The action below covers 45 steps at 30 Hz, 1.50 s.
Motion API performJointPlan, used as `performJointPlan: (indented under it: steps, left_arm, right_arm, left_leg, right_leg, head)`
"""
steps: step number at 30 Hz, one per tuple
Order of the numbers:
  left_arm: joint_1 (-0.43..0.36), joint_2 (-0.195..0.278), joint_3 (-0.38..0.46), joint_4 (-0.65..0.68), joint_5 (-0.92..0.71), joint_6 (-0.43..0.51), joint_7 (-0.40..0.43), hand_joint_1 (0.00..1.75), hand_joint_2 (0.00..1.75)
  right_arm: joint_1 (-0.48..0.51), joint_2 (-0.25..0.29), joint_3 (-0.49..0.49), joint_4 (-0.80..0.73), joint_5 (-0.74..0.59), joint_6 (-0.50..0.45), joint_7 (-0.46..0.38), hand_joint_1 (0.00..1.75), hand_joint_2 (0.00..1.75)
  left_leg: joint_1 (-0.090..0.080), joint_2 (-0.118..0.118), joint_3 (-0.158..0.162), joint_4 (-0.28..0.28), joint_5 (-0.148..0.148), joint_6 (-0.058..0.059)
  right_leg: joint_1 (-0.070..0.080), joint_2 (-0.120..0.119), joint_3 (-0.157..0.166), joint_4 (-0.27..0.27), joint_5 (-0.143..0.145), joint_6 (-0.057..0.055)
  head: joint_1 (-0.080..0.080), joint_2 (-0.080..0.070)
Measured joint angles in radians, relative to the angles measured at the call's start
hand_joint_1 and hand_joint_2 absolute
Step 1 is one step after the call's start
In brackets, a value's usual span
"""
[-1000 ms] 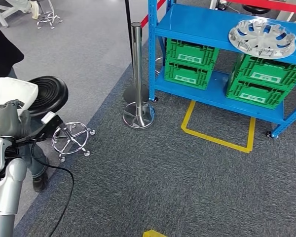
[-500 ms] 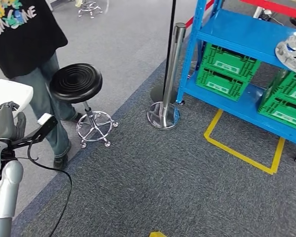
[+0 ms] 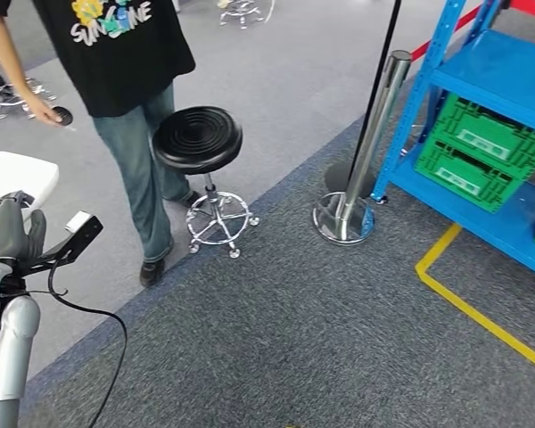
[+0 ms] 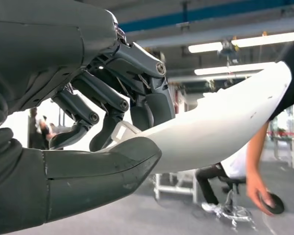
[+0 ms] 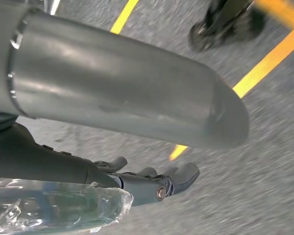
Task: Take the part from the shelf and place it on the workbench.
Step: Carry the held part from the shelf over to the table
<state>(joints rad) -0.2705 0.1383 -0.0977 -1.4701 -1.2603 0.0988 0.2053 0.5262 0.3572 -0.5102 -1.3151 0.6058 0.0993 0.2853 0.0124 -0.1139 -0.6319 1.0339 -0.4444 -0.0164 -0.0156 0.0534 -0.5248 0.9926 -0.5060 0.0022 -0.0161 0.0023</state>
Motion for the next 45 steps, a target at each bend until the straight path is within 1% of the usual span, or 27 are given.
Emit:
performJointPlan:
  steps: [2,4,5,7,9,11,13,14,16,18,20,22,24,25,27,28,29,31,33,35,36,38,39,41,42,44,45]
  left_arm:
    - [0.001,0.007,0.004,-0.001,0.006,0.005,-0.004,1.75,1.75]
    - [0.004,0.015,0.006,-0.001,0.014,0.008,-0.013,1.75,1.75]
    - [0.007,0.018,0.007,-0.001,0.019,0.009,-0.018,1.75,1.75]
    - [0.01,0.027,0.01,-0.001,0.026,0.009,-0.029,1.75,1.75]
    - [0.007,0.035,0.014,-0.001,0.031,0.009,-0.036,1.75,1.75]
    - [0.003,0.039,0.017,-0.001,0.034,0.012,-0.038,1.75,1.75]
    - [0.005,0.043,0.019,-0.001,0.035,0.014,-0.039,1.75,1.75]
    - [0.006,0.046,0.021,-0.002,0.036,0.014,-0.039,1.75,1.75]
    - [0.004,0.047,0.024,-0.003,0.036,0.015,-0.04,1.75,1.75]
    - [0.002,0.046,0.025,-0.003,0.036,0.015,-0.041,1.75,1.75]
    - [0.006,0.045,0.025,-0.003,0.036,0.015,-0.042,1.75,1.75]
    - [0.008,0.044,0.025,-0.003,0.036,0.015,-0.042,1.75,1.75]
    - [0.007,0.044,0.025,-0.003,0.036,0.015,-0.042,1.75,1.75]
    - [0.006,0.044,0.025,-0.003,0.036,0.015,-0.042,1.75,1.75]
    - [0.005,0.045,0.025,-0.003,0.036,0.015,-0.042,1.75,1.75]
    - [0.006,0.046,0.025,-0.003,0.037,0.015,-0.043,1.75,1.75]
    - [0.008,0.047,0.025,-0.003,0.037,0.014,-0.045,1.75,1.75]
    - [0.007,0.051,0.025,-0.002,0.041,0.014,-0.052,1.75,1.75]
    - [0.001,0.053,0.024,-0.001,0.045,0.013,-0.058,1.75,1.75]
    - [0.001,0.053,0.021,0.002,0.048,0.012,-0.062,1.75,1.75]
    - [0.001,0.053,0.02,0.004,0.049,0.012,-0.064,1.75,1.75]
    - [0.0,0.054,0.018,0.008,0.053,0.012,-0.067,1.75,1.75]
    - [-0.003,0.055,0.017,0.009,0.055,0.012,-0.068,1.75,1.75]
    - [-0.01,0.055,0.014,0.01,0.059,0.014,-0.069,1.75,1.75]
    - [-0.012,0.056,0.012,0.012,0.062,0.015,-0.07,1.75,1.75]
    - [-0.014,0.061,0.012,0.017,0.067,0.016,-0.072,1.75,1.75]
    - [-0.016,0.063,0.012,0.019,0.07,0.018,-0.073,1.75,1.75]
  right_arm:
    - [0.001,0.0,-0.004,0.0,0.013,0.1,-0.079,0.0,0.0]
    - [0.002,0.0,-0.021,0.0,0.066,0.236,-0.182,0.0,0.0]
    - [0.002,0.0,-0.033,0.0,0.098,0.304,-0.234,0.0,0.0]
    - [0.001,0.0,-0.063,-0.004,0.166,0.424,-0.327,0.0,0.0]
    - [0.001,0.0,-0.094,-0.011,0.229,0.504,-0.393,0.0,0.0]
    - [0.001,0.0,-0.122,-0.017,0.261,0.537,-0.423,0.0,0.0]
    - [-0.001,0.0,-0.138,-0.023,0.269,0.545,-0.43,0.0,0.0]
    - [-0.002,0.0,-0.144,-0.026,0.27,0.546,-0.432,0.0,0.0]
    - [-0.003,0.0,-0.153,-0.03,0.271,0.546,-0.435,0.0,0.0]
    - [-0.002,0.0,-0.161,-0.03,0.273,0.547,-0.436,0.0,0.0]
    - [-0.001,0.0,-0.165,-0.03,0.274,0.547,-0.436,0.0,0.0]
    - [-0.001,0.0,-0.168,-0.03,0.274,0.547,-0.436,0.0,0.0]
    - [-0.001,0.0,-0.171,-0.03,0.274,0.547,-0.436,0.0,0.0]
    - [-0.001,0.0,-0.173,-0.03,0.274,0.547,-0.436,0.0,0.0]
    - [-0.001,0.0,-0.177,-0.032,0.279,0.55,-0.439,0.0,0.0]
    - [-0.002,0.0,-0.179,-0.033,0.291,0.556,-0.447,0.0,0.0]
    - [-0.003,-0.001,-0.181,-0.034,0.316,0.57,-0.465,0.0,0.0]
    - [-0.004,-0.001,-0.188,-0.035,0.395,0.612,-0.528,0.0,0.0]
    - [-0.006,-0.001,-0.202,-0.035,0.494,0.652,-0.601,0.0,0.0]
    - [-0.012,-0.001,-0.225,-0.034,0.59,0.672,-0.657,0.0,0.0]
    - [-0.017,-0.001,-0.239,-0.033,0.63,0.677,-0.679,0.0,0.0]
    - [-0.031,-0.001,-0.268,-0.031,0.699,0.681,-0.715,0.0,0.0]
    - [-0.038,-0.001,-0.281,-0.029,0.726,0.68,-0.728,0.0,0.0]
    - [-0.049,-0.001,-0.305,-0.025,0.771,0.67,-0.744,0.0,0.0]
    - [-0.054,-0.001,-0.312,-0.022,0.785,0.661,-0.747,0.0,0.0]
    - [-0.067,-0.001,-0.32,-0.011,0.804,0.639,-0.75,0.0,0.0]
    - [-0.075,-0.001,-0.323,-0.004,0.812,0.629,-0.75,0.0,0.0]
  left_leg:
    - [-0.003,0.072,-0.048,0.103,-0.058,-0.008]
    - [0.0,0.102,-0.107,0.227,-0.107,-0.015]
    - [0.002,0.106,-0.119,0.252,-0.108,-0.016]
    - [0.003,0.116,-0.084,0.191,-0.06,-0.016]
    - [-0.004,0.163,-0.009,0.059,-0.007,-0.009]
    - [-0.012,0.198,0.029,-0.012,0.002,0.004]
    - [-0.015,0.182,0.028,-0.019,-0.003,0.018]
    - [-0.013,0.169,0.028,-0.022,-0.002,0.024]
    - [-0.008,0.146,0.029,-0.027,0.002,0.037]
    - [-0.008,0.121,0.028,-0.027,0.003,0.045]
    - [-0.009,0.093,0.028,-0.026,0.003,0.047]
    - [-0.009,0.063,0.031,-0.026,0.003,0.047]
    - [-0.01,0.035,0.034,-0.024,0.002,0.044]
    - [-0.01,0.021,0.032,-0.022,0.003,0.04]
    - [-0.007,-0.003,0.023,-0.021,0.008,0.027]
    - [-0.004,-0.015,0.02,-0.022,0.011,0.02]
    - [-0.003,-0.009,0.016,-0.021,0.011,0.014]
    - [-0.004,0.036,-0.003,0.017,-0.016,0.006]
    - [-0.004,0.089,-0.056,0.131,-0.079,-0.001]
    - [0.0,0.103,-0.108,0.244,-0.119,-0.008]
    - [0.003,0.106,-0.111,0.253,-0.112,-0.01]
    - [0.005,0.126,-0.059,0.162,-0.054,-0.011]
    - [0.003,0.155,-0.021,0.095,-0.028,-0.011]
    - [-0.005,0.202,0.028,0.002,-0.007,-0.001]
    - [-0.009,0.209,0.031,-0.01,-0.012,0.006]
    - [-0.01,0.185,0.028,-0.015,-0.011,0.021]
    - [-0.009,0.172,0.028,-0.017,-0.009,0.027]
  right_leg:
    - [0.002,-0.031,0.005,-0.005,0.001,-0.008]
    - [0.005,-0.063,0.006,-0.004,-0.003,-0.011]
    - [0.006,-0.08,0.007,-0.004,-0.005,-0.012]
    - [0.007,-0.11,0.013,-0.004,-0.011,-0.009]
    - [0.012,-0.135,0.022,-0.003,-0.02,-0.003]
    - [0.02,-0.158,0.028,-0.002,-0.03,0.007]
    - [0.023,-0.181,0.034,-0.005,-0.037,0.016]
    - [0.022,-0.174,0.036,-0.001,-0.044,0.021]
    - [0.017,-0.123,0.013,0.056,-0.084,0.029]
    - [0.015,-0.069,-0.054,0.193,-0.149,0.031]
    - [0.015,-0.055,-0.114,0.295,-0.173,0.03]
    - [0.014,-0.047,-0.106,0.247,-0.116,0.027]
    - [0.011,-0.009,-0.05,0.108,-0.037,0.019]
    - [0.01,0.011,-0.025,0.052,-0.017,0.017]
    - [0.01,0.026,-0.005,0.014,-0.015,0.013]
    - [0.011,0.016,-0.001,0.009,-0.014,0.01]
    - [0.011,0.004,0.001,0.005,-0.01,0.005]
    - [0.009,-0.021,0.005,-0.004,-0.003,-0.005]
    - [0.01,-0.048,0.007,-0.007,-0.003,-0.011]
    - [0.012,-0.078,0.007,-0.007,-0.005,-0.013]
    - [0.012,-0.091,0.007,-0.007,-0.007,-0.012]
    - [0.013,-0.116,0.012,-0.006,-0.012,-0.008]
    - [0.015,-0.126,0.016,-0.006,-0.015,-0.004]
    - [0.023,-0.148,0.023,-0.004,-0.024,0.006]
    - [0.027,-0.16,0.025,-0.003,-0.028,0.01]
    - [0.028,-0.18,0.027,-0.002,-0.037,0.019]
    - [0.025,-0.168,0.024,0.007,-0.047,0.023]
  head:
    - [-0.007,0.0]
    - [-0.01,0.0]
    - [-0.01,0.0]
    - [-0.01,0.0]
    - [-0.011,0.0]
    - [-0.01,0.0]
    - [-0.008,0.0]
    - [-0.007,0.0]
    - [-0.004,0.0]
    - [0.0,0.0]
    - [0.002,0.0]
    - [0.002,0.0]
    - [0.002,0.0]
    - [0.002,0.0]
    - [0.001,0.0]
    - [0.001,0.0]
    - [0.001,0.0]
    - [-0.003,0.0]
    - [-0.006,0.0]
    - [-0.006,0.0]
    - [-0.007,0.0]
    - [-0.007,0.0]
    - [-0.007,0.0]
    - [-0.006,0.0]
    - [-0.005,0.0]
    - [-0.003,0.0]
    - [-0.002,0.0]
